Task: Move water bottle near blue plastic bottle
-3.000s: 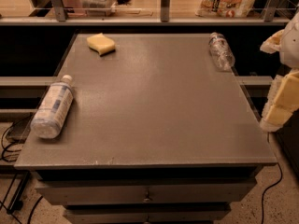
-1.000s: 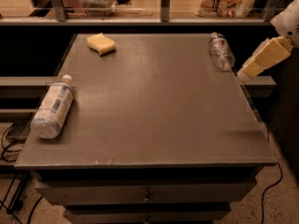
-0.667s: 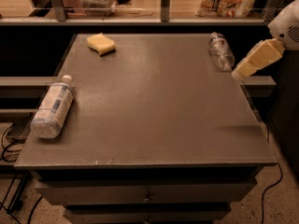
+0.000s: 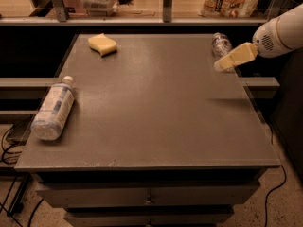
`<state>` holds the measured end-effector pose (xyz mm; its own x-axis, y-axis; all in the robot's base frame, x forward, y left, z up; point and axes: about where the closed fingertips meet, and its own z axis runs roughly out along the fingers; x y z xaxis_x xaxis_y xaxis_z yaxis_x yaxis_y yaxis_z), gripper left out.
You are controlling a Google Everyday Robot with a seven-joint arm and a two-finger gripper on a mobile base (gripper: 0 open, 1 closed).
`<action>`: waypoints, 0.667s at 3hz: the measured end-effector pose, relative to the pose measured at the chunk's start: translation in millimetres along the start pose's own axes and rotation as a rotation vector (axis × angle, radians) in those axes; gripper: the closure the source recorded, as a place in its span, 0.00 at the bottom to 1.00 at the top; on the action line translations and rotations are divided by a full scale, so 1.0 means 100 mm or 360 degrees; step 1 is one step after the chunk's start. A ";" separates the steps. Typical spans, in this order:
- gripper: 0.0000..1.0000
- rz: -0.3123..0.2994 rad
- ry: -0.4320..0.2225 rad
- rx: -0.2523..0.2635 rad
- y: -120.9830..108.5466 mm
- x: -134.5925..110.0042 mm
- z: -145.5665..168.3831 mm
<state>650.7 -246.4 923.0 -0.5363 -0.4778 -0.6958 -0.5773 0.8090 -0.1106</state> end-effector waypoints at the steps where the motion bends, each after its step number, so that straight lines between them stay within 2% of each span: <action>1: 0.00 0.0172 -0.0116 -0.0015 -0.22 -0.03 0.30; 2: 0.00 0.0325 -0.0208 -0.0041 -0.40 -0.04 0.60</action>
Offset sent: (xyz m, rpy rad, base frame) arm 0.0994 -0.0216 -0.0533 0.3427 -0.0386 -0.1839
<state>713.4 -256.5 887.7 -0.5603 -0.2558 -0.7878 -0.4816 0.8744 0.0586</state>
